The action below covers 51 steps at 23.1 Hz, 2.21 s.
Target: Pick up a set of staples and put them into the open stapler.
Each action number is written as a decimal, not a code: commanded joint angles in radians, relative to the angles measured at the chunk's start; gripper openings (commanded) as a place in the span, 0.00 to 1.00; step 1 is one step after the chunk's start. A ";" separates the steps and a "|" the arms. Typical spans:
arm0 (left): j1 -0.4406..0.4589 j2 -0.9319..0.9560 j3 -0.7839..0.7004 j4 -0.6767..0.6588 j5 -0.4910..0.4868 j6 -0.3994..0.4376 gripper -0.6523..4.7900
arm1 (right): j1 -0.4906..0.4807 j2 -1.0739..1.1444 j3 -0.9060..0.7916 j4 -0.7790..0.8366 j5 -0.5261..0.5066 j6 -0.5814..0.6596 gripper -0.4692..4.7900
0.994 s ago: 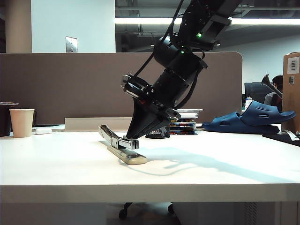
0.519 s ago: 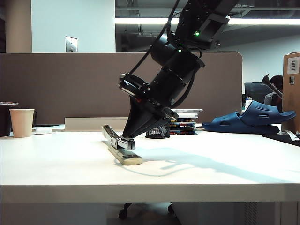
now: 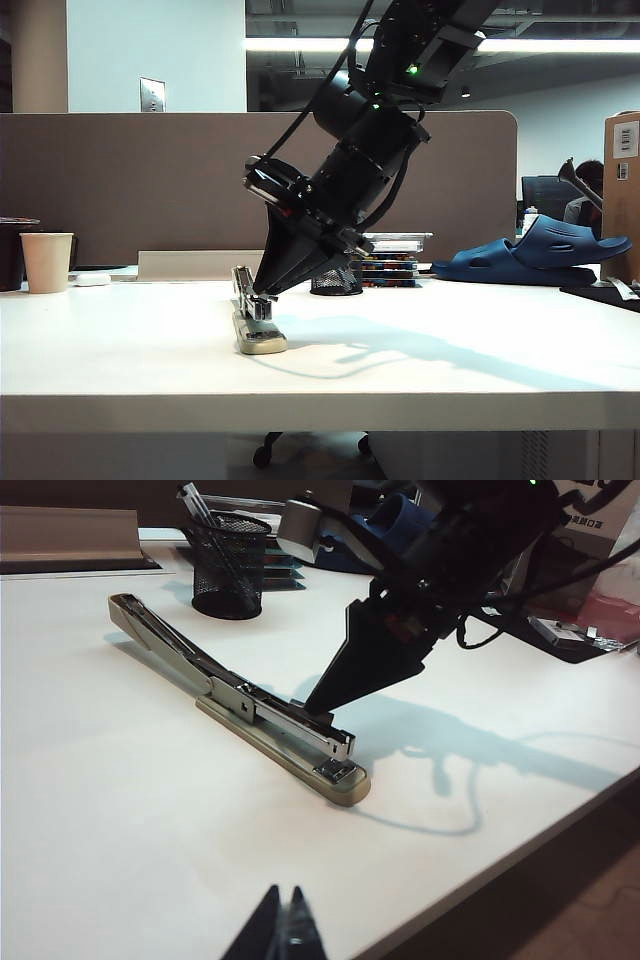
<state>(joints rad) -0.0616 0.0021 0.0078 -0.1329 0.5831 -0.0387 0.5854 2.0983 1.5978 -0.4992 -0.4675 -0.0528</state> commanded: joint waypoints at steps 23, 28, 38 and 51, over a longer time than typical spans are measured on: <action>0.001 0.000 0.001 -0.008 -0.003 0.004 0.11 | 0.008 -0.003 0.050 -0.047 -0.002 0.001 0.18; 0.001 0.000 0.001 -0.008 -0.003 0.004 0.11 | 0.009 -0.003 0.050 -0.035 -0.003 0.001 0.18; 0.001 0.000 0.001 -0.008 -0.003 0.004 0.11 | 0.013 -0.003 0.050 -0.010 -0.005 0.035 0.18; 0.001 0.000 0.001 -0.008 -0.003 0.004 0.11 | 0.018 -0.002 0.049 -0.013 0.095 0.114 0.16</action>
<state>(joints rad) -0.0616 0.0021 0.0082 -0.1333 0.5831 -0.0387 0.5991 2.0991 1.6409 -0.5213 -0.3725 0.0551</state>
